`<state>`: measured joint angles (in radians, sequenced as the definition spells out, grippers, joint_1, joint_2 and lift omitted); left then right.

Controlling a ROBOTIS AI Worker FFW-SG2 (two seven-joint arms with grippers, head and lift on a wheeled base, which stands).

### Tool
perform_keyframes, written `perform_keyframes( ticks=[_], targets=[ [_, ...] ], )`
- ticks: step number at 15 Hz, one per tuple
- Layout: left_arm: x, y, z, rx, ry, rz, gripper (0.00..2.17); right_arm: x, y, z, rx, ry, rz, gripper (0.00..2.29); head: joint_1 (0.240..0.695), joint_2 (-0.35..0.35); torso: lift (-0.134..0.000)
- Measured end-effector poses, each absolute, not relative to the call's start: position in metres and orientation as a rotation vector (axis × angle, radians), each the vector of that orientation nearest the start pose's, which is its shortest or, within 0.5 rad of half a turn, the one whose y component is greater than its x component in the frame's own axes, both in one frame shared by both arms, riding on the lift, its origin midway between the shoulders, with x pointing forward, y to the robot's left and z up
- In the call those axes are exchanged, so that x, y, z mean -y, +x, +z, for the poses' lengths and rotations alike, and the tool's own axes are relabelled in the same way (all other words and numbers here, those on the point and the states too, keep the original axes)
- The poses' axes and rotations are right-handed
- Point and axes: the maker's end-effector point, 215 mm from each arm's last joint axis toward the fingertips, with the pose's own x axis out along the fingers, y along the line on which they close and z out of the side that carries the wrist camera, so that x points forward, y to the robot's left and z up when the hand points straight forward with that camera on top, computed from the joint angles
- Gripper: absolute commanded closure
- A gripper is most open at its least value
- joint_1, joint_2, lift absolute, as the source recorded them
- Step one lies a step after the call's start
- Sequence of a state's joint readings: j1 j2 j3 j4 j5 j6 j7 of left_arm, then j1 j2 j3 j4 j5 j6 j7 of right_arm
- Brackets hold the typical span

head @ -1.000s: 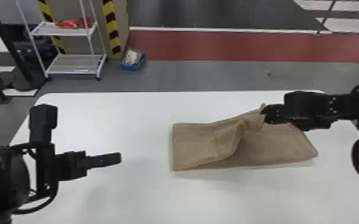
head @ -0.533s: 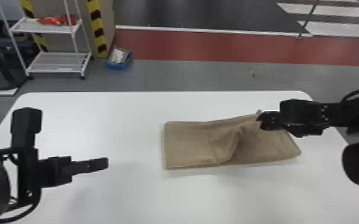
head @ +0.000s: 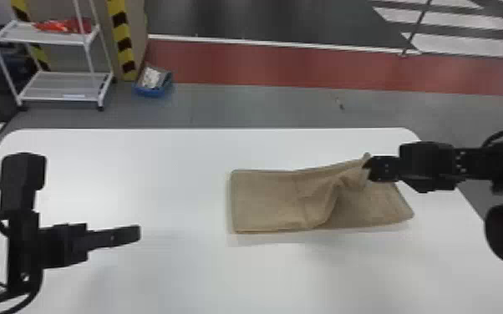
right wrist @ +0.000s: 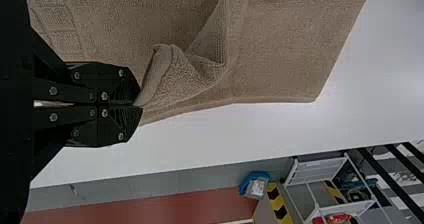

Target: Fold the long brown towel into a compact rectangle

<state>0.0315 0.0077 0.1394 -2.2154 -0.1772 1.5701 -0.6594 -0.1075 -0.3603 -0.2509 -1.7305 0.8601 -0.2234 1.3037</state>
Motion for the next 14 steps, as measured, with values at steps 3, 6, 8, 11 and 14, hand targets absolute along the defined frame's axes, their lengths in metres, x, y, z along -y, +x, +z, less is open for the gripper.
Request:
perform_keyframes(
  ticks=[3, 6, 8, 11, 14],
  targets=[
    [-0.208, 0.43, -0.416, -0.917, -0.278, -0.307, 0.04, 0.331, 0.523, -0.354, -0.468, -1.285, 0.894, 1.14, 0.695, -0.143, -0.124],
    [-0.21, 0.432, -0.415, -0.913, -0.277, -0.302, 0.04, 0.342, 0.525, -0.323, -0.416, -1.275, 0.854, 1.14, 0.695, -0.147, -0.124],
    [-0.209, 0.434, -0.416, -0.916, -0.278, -0.303, 0.04, 0.357, 0.525, -0.316, -0.405, -1.273, 0.826, 1.14, 0.695, -0.164, -0.124],
    [-0.209, 0.435, -0.418, -0.922, -0.279, -0.302, 0.04, 0.36, 0.525, -0.342, -0.417, -1.29, 0.852, 1.14, 0.695, -0.174, -0.124],
    [-0.21, 0.435, -0.42, -0.926, -0.279, -0.298, 0.04, 0.358, 0.525, -0.35, -0.427, -1.29, 0.867, 0.91, 0.695, -0.171, -0.124]
  ],
)
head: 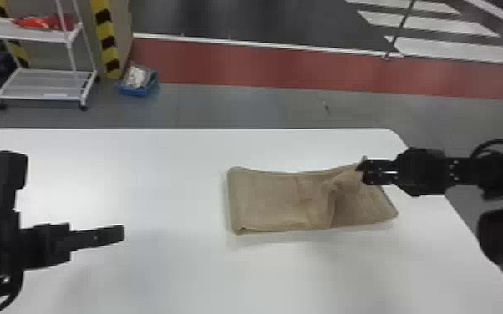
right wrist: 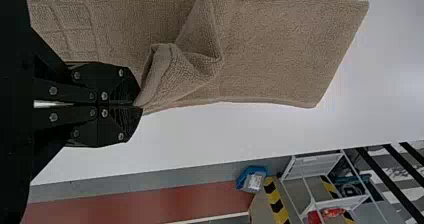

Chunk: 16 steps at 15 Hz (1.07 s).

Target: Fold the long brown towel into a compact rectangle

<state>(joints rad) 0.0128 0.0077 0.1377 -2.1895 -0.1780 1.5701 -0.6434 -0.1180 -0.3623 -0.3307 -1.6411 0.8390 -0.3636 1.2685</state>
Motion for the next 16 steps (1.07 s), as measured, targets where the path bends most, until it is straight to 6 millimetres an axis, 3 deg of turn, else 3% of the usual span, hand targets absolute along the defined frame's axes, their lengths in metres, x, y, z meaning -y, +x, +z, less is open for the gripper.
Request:
perform_keyframes(
  ticks=[2, 4, 8, 10, 12, 14, 16],
  targets=[
    [-0.211, 0.434, -0.422, -0.931, -0.28, -0.295, 0.04, 0.364, 0.527, -0.354, -0.437, -1.296, 0.846, 0.02, 0.695, -0.175, -0.124],
    [-0.211, 0.433, -0.425, -0.937, -0.28, -0.293, 0.04, 0.375, 0.525, -0.357, -0.454, -1.293, 0.824, 0.0, 0.695, -0.185, -0.124],
    [-0.209, 0.435, -0.426, -0.942, -0.28, -0.296, 0.04, 0.414, 0.518, -0.342, -0.473, -1.169, 0.727, 0.04, 0.695, -0.23, -0.124],
    [-0.208, 0.435, -0.428, -0.949, -0.281, -0.298, 0.04, 0.445, 0.513, -0.338, -0.527, -0.895, 0.602, 0.05, 0.695, -0.26, -0.124],
    [-0.204, 0.434, -0.433, -0.962, -0.277, -0.303, 0.04, 0.474, 0.503, -0.349, -0.606, -0.543, 0.465, 0.09, 0.695, -0.312, -0.124],
    [-0.2, 0.433, -0.437, -0.974, -0.272, -0.308, 0.04, 0.482, 0.488, -0.371, -0.693, -0.235, 0.36, 0.12, 0.695, -0.328, -0.124],
    [-0.199, 0.433, -0.438, -0.976, -0.271, -0.311, 0.04, 0.473, 0.479, -0.381, -0.759, -0.016, 0.3, 0.14, 0.695, -0.329, -0.124]
  ],
)
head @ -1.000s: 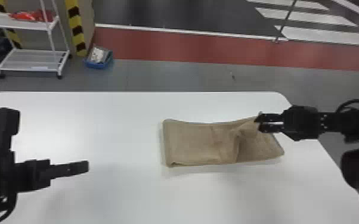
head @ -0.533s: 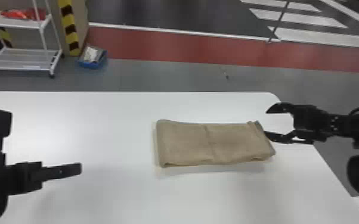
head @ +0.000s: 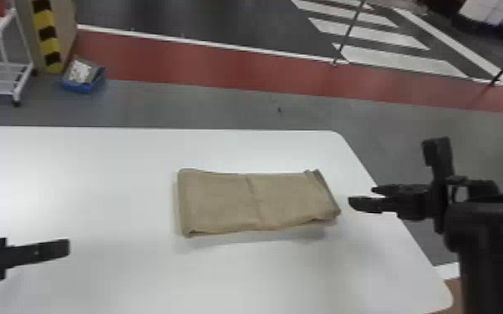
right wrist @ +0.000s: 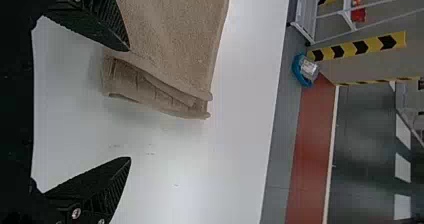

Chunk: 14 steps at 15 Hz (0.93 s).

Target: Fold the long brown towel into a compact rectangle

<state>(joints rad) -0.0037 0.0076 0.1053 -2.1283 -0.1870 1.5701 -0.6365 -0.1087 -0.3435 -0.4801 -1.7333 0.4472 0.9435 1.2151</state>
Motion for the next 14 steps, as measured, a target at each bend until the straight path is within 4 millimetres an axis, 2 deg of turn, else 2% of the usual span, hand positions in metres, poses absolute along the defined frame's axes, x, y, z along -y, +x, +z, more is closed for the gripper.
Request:
perform_keyframes(
  ticks=[3, 6, 9, 12, 14],
  targets=[
    [-0.202, 0.432, -0.438, -0.976, -0.278, -0.307, 0.04, 0.453, 0.472, -0.386, -0.824, 0.122, 0.258, 0.14, 0.695, -0.306, -0.124],
    [-0.206, 0.432, -0.439, -0.976, -0.285, -0.3, 0.04, 0.439, 0.461, -0.393, -0.869, 0.129, 0.258, 0.15, 0.695, -0.289, -0.124],
    [-0.207, 0.431, -0.441, -0.982, -0.284, -0.296, 0.04, 0.438, 0.455, -0.398, -0.875, 0.035, 0.264, 0.22, 0.695, -0.285, -0.124],
    [-0.203, 0.431, -0.445, -0.992, -0.283, -0.303, 0.1, 0.444, 0.465, -0.405, -0.854, -0.141, 0.268, 0.34, 0.695, -0.293, -0.124],
    [-0.201, 0.432, -0.445, -0.995, -0.285, -0.308, 0.15, 0.439, 0.471, -0.412, -0.858, -0.237, 0.288, 0.34, 0.695, -0.29, -0.124]
  ],
)
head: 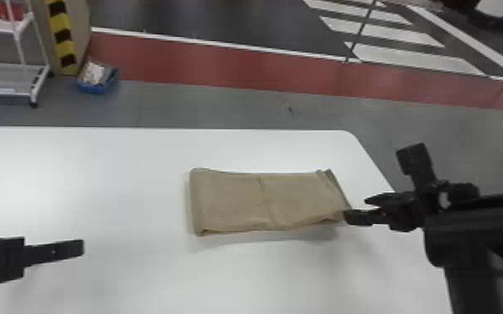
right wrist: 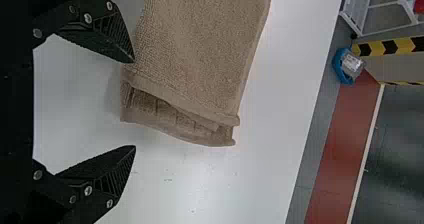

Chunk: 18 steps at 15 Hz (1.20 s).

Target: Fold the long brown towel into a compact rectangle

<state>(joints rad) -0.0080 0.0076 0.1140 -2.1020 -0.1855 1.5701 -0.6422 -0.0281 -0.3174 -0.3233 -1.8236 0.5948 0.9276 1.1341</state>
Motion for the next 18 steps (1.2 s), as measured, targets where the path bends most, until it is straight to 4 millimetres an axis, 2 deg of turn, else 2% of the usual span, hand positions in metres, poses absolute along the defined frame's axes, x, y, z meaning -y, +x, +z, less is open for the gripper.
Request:
perform_keyframes(
  ticks=[5, 7, 8, 10, 14, 16, 18],
  targets=[
    [-0.203, 0.435, -0.446, -0.996, -0.291, -0.303, 0.15, 0.421, 0.479, -0.426, -0.88, -0.258, 0.327, 0.35, 0.695, -0.262, -0.124],
    [-0.204, 0.436, -0.447, -0.999, -0.293, -0.303, 0.15, 0.413, 0.482, -0.432, -0.887, -0.252, 0.343, 0.52, 0.695, -0.252, -0.124],
    [-0.204, 0.436, -0.447, -1.001, -0.294, -0.302, 0.15, 0.412, 0.483, -0.433, -0.889, -0.251, 0.347, 0.53, 0.695, -0.249, -0.124],
    [-0.204, 0.438, -0.448, -1.003, -0.298, -0.301, 0.15, 0.411, 0.485, -0.433, -0.885, -0.257, 0.352, 0.74, 0.695, -0.246, -0.124],
    [-0.206, 0.44, -0.449, -1.007, -0.302, -0.299, 0.15, 0.415, 0.491, -0.42, -0.843, -0.25, 0.371, 0.74, 0.695, -0.246, -0.124],
    [-0.205, 0.441, -0.45, -1.01, -0.304, -0.3, 0.15, 0.42, 0.495, -0.405, -0.812, -0.235, 0.383, 0.74, 0.695, -0.25, -0.124],
    [-0.205, 0.441, -0.451, -1.013, -0.306, -0.301, 0.15, 0.414, 0.5, -0.386, -0.766, -0.265, 0.448, 0.74, 0.695, -0.246, -0.124]
  ],
)
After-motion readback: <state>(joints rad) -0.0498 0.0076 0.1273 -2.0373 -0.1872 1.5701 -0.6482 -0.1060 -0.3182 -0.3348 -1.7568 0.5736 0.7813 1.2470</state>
